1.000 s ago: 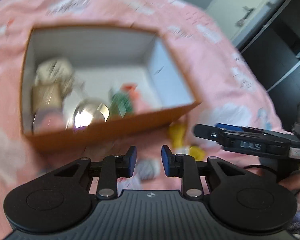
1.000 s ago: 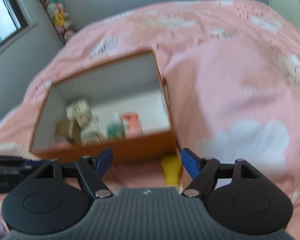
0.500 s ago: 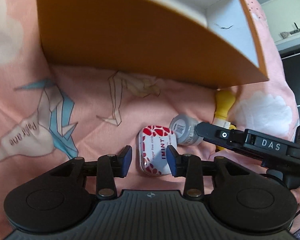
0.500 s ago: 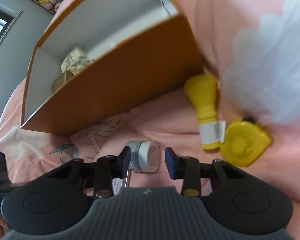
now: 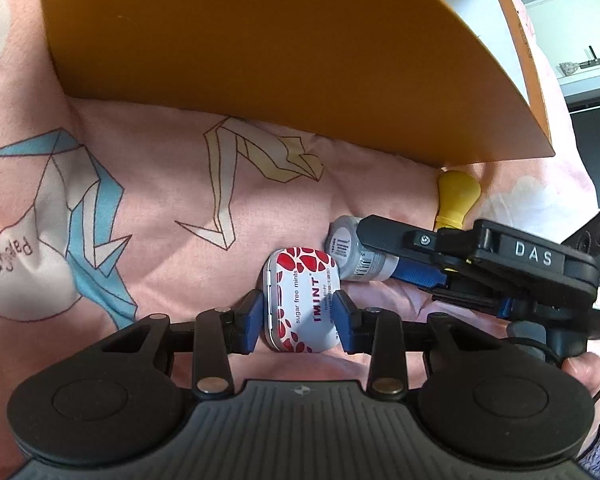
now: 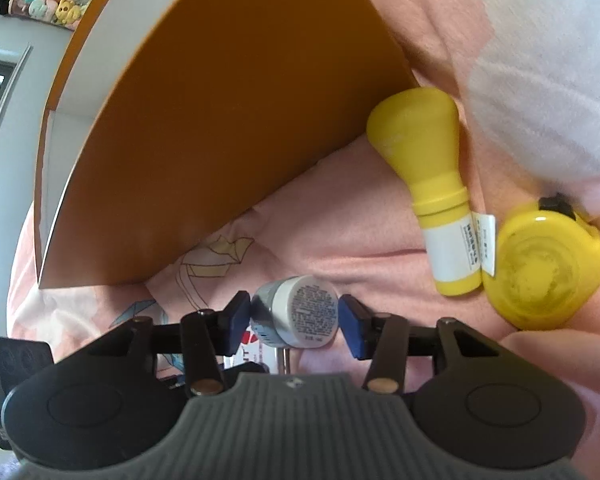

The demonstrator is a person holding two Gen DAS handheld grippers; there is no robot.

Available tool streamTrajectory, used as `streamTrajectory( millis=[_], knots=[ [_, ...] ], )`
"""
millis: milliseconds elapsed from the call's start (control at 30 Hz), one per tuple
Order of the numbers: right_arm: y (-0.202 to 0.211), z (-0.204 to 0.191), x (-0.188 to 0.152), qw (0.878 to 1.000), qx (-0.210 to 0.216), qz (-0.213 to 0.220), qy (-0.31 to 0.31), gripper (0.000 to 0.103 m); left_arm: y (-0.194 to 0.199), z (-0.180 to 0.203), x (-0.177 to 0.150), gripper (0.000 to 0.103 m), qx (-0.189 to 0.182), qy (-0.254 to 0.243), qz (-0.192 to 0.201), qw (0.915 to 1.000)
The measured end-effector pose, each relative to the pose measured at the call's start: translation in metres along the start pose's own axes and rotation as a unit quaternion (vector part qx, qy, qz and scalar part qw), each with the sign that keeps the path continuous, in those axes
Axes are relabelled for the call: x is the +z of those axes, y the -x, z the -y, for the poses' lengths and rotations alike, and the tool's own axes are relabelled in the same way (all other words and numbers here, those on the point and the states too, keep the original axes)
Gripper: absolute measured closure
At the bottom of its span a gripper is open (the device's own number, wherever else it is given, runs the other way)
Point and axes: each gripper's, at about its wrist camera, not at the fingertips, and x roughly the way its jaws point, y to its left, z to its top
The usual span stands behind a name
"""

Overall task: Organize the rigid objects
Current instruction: 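Grasp the red-and-white mint tin with the left tool while the right tool grasps the white round jar, then carry the mint tin and white jar over the orange box with both tools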

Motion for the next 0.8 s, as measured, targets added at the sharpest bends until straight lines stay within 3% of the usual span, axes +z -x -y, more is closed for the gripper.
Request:
streamTrajectory(
  millis=[133, 200, 367, 433, 500, 633, 700, 800],
  knots=[
    [-0.007, 0.007, 0.002, 1.0, 0.009, -0.015, -0.011, 0.053, 0.001, 0.005, -0.002, 0.068, 0.002, -0.015, 0.009, 0.9998],
    [-0.011, 0.008, 0.002, 1.0, 0.008, -0.012, -0.018, 0.06, 0.006, 0.008, -0.005, 0.07, 0.003, -0.022, 0.018, 0.9996],
    [0.002, 0.007, -0.002, 1.0, 0.01, -0.004, -0.024, 0.061, 0.021, 0.011, -0.011, 0.073, 0.008, -0.035, 0.039, 0.9986],
    [0.011, -0.005, -0.004, 1.0, -0.011, 0.014, 0.012, 0.062, 0.03, 0.016, -0.014, 0.074, 0.03, -0.048, 0.057, 0.9967],
    [0.02, -0.023, -0.007, 0.995, -0.06, 0.037, 0.077, 0.062, 0.039, 0.021, -0.016, 0.079, 0.056, -0.061, 0.076, 0.9936],
    [0.019, -0.056, -0.018, 0.965, -0.169, 0.054, 0.193, 0.061, 0.043, 0.018, -0.014, 0.081, 0.066, -0.062, 0.079, 0.9928],
    [0.015, -0.065, -0.023, 0.96, -0.168, 0.049, 0.219, 0.059, 0.039, 0.016, -0.013, 0.081, 0.063, -0.056, 0.073, 0.9937],
    [0.026, -0.066, -0.025, 0.965, -0.129, 0.05, 0.223, 0.053, 0.039, 0.012, -0.011, 0.081, 0.057, -0.049, 0.069, 0.9948]
  ],
)
